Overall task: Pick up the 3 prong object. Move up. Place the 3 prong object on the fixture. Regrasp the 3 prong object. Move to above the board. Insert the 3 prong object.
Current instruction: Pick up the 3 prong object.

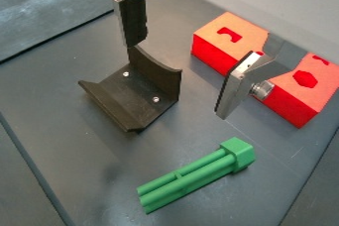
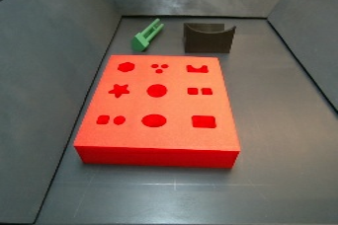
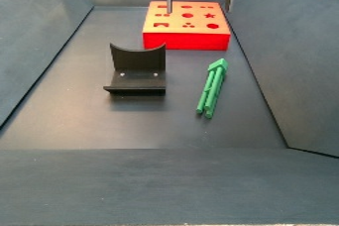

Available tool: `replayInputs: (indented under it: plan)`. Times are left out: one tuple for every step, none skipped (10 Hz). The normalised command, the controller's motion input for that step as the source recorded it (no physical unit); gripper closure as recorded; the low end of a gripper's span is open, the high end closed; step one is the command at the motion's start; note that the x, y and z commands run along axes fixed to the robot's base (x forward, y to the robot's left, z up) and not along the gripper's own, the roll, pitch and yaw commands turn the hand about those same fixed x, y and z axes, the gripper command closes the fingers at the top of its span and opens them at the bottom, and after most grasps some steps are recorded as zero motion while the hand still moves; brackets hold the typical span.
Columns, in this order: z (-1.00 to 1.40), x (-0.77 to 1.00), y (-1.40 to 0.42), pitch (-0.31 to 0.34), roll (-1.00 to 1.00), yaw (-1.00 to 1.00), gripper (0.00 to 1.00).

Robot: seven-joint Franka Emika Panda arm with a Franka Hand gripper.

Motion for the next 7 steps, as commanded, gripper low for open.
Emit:
replayInputs:
  plan:
    - [0.0,-0.57,-0.19,-0.104,0.15,-0.15,0.0]
    - [-0.16,-0.47,-0.31,-0.01,0.19,-0.37,0.0]
    - [-0.39,-0.23,-0.36,-0.051,0.07,-0.54,0.0]
    - [-0.48,-0.11,-0.36,-0.06,0.0,-0.66,0.0]
    - [-0.55,-0.05,-0.37,-0.107,0.0,-0.67,0.0]
    - [-0.05,-0.01,-0.02,-0.134,0.03,0.0,0.0]
    - [0.0,-0.05,0.01,0.0,0.0,0.0,0.0]
